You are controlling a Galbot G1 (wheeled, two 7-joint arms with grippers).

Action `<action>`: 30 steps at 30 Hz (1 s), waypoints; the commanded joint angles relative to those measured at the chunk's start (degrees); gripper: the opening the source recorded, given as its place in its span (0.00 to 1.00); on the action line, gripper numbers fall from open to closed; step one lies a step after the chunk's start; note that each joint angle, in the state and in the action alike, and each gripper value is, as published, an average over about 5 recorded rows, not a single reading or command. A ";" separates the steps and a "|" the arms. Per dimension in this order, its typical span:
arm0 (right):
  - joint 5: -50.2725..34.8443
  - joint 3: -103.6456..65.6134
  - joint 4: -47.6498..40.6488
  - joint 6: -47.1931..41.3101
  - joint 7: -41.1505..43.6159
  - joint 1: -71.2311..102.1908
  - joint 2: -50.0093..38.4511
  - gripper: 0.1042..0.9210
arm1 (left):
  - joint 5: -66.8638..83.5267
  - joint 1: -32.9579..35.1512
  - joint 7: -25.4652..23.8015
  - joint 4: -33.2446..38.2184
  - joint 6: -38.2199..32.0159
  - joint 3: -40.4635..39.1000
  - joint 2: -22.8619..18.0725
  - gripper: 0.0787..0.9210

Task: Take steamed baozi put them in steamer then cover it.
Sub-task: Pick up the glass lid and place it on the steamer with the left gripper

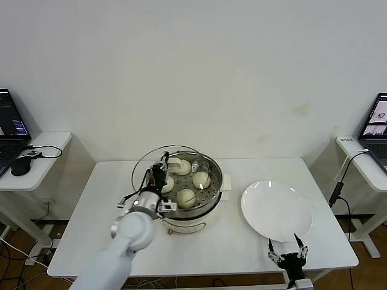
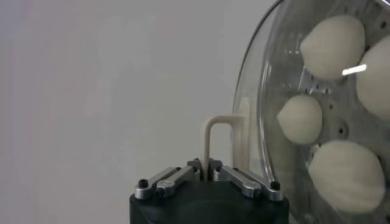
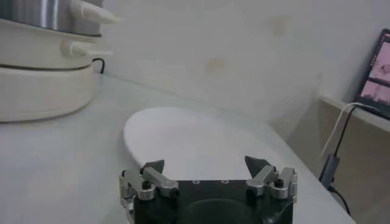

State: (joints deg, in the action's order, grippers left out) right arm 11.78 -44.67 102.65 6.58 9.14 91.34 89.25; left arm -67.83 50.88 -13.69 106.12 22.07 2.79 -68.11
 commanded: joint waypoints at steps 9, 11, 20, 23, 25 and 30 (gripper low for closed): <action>1.01 0.02 -1.48 0.50 -0.04 0.12 0.08 0.88 | -6.23 -3.01 -0.58 -7.62 0.63 -3.50 -8.04 0.08; 1.05 0.02 -1.65 0.54 -0.04 0.12 0.02 0.88 | -6.35 -2.75 -0.47 -7.85 0.49 -3.30 -8.08 0.08; 1.46 0.54 -2.06 0.56 -0.02 -0.05 0.09 0.88 | -6.55 -2.01 -0.35 -7.52 0.20 -2.89 -8.13 0.08; 1.55 0.55 -2.16 0.62 -0.01 0.01 0.04 0.88 | -6.58 -1.82 -0.38 -7.35 0.15 -2.81 -8.09 0.08; 1.60 0.53 -2.20 0.65 0.01 0.03 0.00 0.88 | -6.63 -1.73 -0.38 -7.34 0.10 -2.79 -8.07 0.08; 1.78 0.70 -2.22 0.65 0.05 0.09 -0.03 0.88 | -6.67 -1.65 -0.29 -7.63 -0.04 -2.78 -8.16 0.08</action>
State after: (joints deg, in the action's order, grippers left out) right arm 13.41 -44.10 100.50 7.22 9.13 91.38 89.21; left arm -74.16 49.37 -13.98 99.09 22.02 0.22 -75.74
